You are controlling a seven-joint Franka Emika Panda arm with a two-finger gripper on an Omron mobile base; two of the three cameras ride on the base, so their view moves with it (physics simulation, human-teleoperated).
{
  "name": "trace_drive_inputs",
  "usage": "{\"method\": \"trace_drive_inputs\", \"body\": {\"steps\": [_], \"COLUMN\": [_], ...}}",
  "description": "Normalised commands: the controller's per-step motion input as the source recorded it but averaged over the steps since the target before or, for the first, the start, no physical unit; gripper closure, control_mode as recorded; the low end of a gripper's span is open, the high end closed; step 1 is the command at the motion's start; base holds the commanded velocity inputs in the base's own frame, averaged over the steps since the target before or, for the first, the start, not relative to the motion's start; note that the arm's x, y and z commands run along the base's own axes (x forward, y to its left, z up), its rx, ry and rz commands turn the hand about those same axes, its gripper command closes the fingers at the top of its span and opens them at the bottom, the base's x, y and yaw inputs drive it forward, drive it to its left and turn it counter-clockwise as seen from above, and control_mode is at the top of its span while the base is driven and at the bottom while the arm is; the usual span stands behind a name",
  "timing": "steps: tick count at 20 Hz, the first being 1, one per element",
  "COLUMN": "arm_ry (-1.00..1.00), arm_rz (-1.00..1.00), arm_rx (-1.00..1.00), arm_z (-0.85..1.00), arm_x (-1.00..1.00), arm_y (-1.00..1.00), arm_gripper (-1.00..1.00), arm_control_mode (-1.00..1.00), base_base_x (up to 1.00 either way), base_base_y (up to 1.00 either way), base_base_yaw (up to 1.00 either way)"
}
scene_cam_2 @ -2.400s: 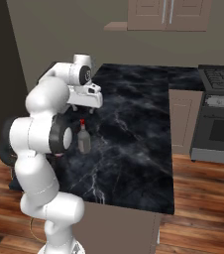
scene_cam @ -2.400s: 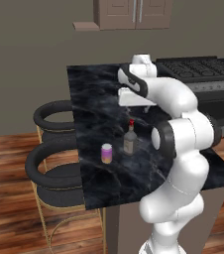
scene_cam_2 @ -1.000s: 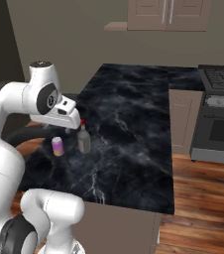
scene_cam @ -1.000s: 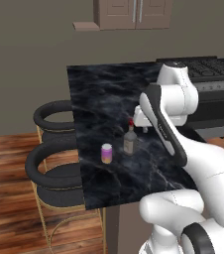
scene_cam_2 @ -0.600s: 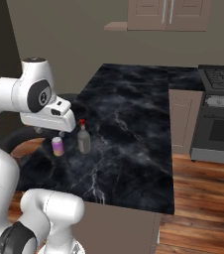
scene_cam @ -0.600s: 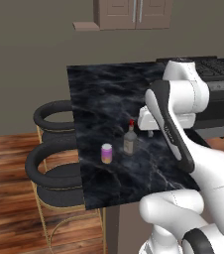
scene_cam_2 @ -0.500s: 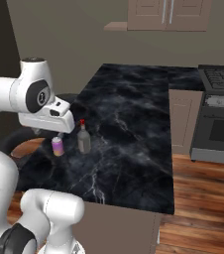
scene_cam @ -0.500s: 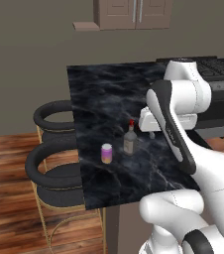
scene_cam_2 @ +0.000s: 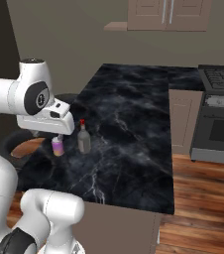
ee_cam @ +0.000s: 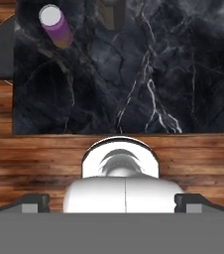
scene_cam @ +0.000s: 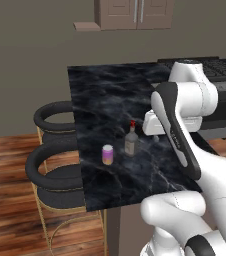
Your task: Move the drinks to the dining counter.
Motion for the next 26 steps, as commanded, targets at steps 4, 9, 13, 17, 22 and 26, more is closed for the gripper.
{"method": "trace_drive_inputs", "body": {"steps": [4,9,13,17,22,26], "arm_ry": [0.0,0.0,0.0,0.0,0.0,0.0], "arm_rz": [0.01,0.0,0.0,0.0,0.0,0.0], "arm_rx": [0.0,0.0,0.0,0.0,0.0,0.0], "arm_z": [0.0,0.0,0.0,0.0,0.0,0.0], "arm_x": [-0.01,0.0,0.0,0.0,0.0,0.0], "arm_y": [0.0,0.0,0.0,0.0,0.0,0.0], "arm_gripper": [-1.0,-1.0,-1.0,-1.0,-1.0,-1.0], "arm_control_mode": [1.0,1.0,1.0,1.0,1.0,1.0], "base_base_x": [0.0,-0.05,-0.91,-0.91,-0.42,-0.08], "base_base_y": [0.0,-0.06,-0.92,-0.93,-0.7,-0.57], "base_base_yaw": [0.0,0.01,-0.29,-0.49,-0.71,-0.83]}}
